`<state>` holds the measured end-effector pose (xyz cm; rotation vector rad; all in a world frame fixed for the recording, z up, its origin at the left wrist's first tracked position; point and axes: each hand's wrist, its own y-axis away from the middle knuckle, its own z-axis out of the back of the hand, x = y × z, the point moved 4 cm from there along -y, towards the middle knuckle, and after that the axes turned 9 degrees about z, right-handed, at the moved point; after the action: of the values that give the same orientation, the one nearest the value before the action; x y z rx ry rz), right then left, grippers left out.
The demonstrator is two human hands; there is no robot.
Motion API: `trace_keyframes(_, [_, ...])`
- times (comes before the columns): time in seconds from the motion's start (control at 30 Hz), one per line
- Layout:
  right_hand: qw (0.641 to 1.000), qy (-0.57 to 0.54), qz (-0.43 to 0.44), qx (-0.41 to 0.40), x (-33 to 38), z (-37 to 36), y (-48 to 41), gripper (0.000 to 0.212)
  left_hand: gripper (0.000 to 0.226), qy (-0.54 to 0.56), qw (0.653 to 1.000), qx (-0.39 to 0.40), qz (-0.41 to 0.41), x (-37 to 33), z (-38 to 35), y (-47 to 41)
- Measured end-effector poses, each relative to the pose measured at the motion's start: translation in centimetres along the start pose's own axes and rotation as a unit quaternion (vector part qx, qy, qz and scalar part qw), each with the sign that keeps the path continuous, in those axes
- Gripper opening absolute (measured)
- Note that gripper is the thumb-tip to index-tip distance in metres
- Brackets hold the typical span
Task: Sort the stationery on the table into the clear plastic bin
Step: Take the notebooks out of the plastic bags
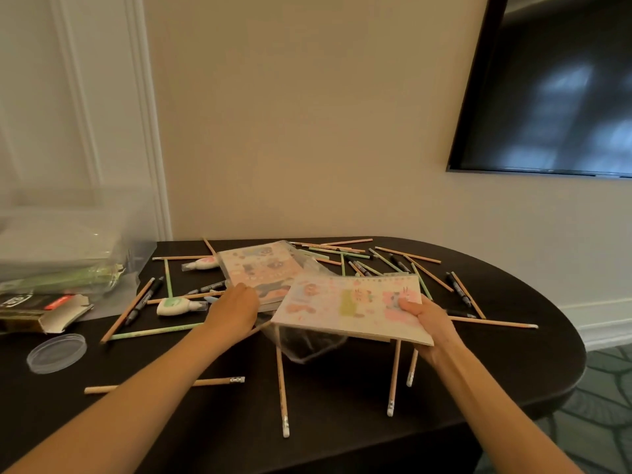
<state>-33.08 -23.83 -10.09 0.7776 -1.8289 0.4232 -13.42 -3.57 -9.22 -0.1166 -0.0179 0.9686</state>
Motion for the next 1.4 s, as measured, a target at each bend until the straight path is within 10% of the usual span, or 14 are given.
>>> trace_keyframes(0.73, [0.981,-0.015,0.116,-0.152,-5.2,-6.9,4.3,0.011,0.023,-0.019,0.998,0.054,0.005,-0.8,1.7,1.8])
trace_keyframes(1.13, [0.998,0.018,-0.052,0.017,-8.5,-11.1,2.7,0.049,0.024,-0.042,0.997,0.062,-0.007,-0.3,1.7,1.1])
trace_keyframes(1.4, [1.0,-0.006,-0.004,0.027,-6.1,-10.0,1.5,0.063,0.033,-0.094,0.994,-0.03,-0.038,-2.3,2.2,-0.8])
